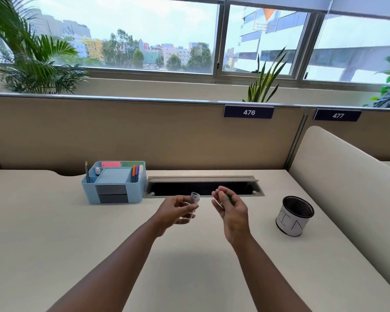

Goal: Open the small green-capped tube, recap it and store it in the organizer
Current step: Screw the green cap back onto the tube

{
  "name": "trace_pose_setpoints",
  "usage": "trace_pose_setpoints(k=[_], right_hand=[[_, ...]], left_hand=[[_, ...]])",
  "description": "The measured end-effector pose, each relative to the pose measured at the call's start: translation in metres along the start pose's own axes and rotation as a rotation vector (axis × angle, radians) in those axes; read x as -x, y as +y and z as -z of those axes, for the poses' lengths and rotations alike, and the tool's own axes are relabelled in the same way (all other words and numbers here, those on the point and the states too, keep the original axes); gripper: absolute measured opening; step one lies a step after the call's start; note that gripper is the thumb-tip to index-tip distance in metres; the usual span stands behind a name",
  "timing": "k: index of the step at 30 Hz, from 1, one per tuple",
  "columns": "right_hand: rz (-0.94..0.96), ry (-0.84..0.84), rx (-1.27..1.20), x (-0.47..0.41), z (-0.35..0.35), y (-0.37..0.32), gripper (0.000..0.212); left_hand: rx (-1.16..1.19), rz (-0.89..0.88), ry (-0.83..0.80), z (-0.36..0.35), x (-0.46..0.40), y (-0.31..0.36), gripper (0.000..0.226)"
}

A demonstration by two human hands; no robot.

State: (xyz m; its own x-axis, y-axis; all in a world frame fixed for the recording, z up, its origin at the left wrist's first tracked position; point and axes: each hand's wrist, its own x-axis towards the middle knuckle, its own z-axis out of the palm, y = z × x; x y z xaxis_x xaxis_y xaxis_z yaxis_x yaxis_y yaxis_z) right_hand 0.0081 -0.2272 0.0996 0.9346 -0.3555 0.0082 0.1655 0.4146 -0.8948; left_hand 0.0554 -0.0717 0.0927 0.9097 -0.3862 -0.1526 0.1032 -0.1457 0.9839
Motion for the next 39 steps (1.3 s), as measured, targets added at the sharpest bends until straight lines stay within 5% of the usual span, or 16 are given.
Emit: trace_pose_setpoints(k=[6, 17, 25, 39], right_hand=[[0.053, -0.199, 0.126, 0.009, -0.021, -0.025, 0.015], [0.053, -0.330, 0.253, 0.008, -0.018, -0.020, 0.019], [0.112, -0.383, 0.573, -0.001, -0.009, -0.030, 0.027], [0.092, -0.591, 0.675, -0.008, 0.001, -0.052, 0.030]], left_hand=[[-0.049, -0.051, -0.152, -0.016, 0.005, 0.006, 0.005], [0.025, -0.097, -0.166, -0.018, 0.014, 0.019, 0.007], [0.040, -0.055, -0.222, -0.021, 0.019, 0.022, 0.016], [0.125, 0.152, -0.209, -0.028, 0.015, 0.021, 0.053]])
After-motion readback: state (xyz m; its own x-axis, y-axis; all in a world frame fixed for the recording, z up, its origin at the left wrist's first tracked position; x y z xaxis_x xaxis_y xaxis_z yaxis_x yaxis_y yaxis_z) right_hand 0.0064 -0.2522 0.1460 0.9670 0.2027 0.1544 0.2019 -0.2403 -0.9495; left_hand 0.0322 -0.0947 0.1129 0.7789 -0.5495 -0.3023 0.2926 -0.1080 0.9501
